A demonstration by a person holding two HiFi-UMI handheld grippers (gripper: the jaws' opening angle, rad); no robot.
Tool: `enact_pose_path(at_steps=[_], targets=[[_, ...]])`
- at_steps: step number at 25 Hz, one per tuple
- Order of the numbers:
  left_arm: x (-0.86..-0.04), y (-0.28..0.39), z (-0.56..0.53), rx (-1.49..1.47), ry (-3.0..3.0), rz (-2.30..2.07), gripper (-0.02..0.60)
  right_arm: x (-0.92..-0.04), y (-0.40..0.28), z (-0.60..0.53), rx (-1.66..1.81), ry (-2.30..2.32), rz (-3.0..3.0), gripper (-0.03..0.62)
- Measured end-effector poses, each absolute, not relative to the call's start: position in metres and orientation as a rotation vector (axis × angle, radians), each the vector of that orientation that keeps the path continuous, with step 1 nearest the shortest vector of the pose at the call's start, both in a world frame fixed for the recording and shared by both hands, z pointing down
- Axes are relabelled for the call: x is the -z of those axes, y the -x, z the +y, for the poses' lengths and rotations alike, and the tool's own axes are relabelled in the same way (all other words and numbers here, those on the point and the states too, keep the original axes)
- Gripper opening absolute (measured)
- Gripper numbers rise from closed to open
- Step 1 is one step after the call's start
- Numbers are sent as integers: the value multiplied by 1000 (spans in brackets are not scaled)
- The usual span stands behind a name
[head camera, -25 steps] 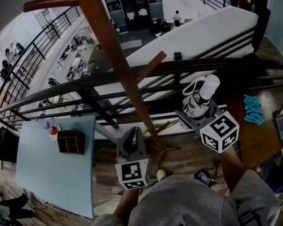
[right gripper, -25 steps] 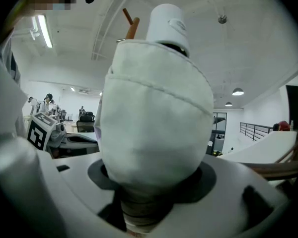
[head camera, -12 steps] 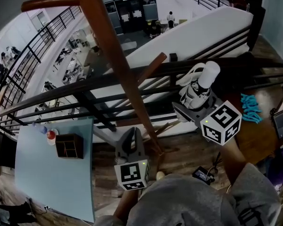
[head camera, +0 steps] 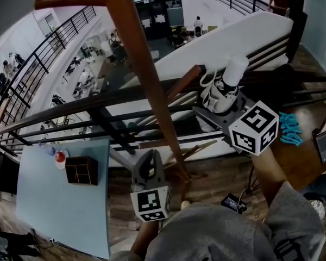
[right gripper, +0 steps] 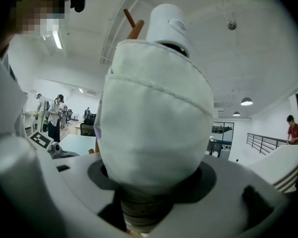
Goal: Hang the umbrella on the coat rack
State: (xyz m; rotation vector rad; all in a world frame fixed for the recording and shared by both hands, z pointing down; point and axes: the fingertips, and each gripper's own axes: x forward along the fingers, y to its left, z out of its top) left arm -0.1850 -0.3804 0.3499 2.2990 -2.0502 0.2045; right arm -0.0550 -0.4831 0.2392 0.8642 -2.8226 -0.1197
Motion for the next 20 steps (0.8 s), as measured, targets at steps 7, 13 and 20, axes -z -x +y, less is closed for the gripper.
enact_pose_path(at_steps=[7, 13, 20], targets=[[-347, 196, -380, -190, -2292, -2070, 33, -219, 66, -496, 150, -861, -2835, 270], [-350, 205, -379, -178, -2287, -2083, 34, -215, 74, -497, 190, -857, -2826, 270], [-349, 209, -380, -179, -2283, -2094, 32, -215, 78, -476, 232, -810, -2852, 270]])
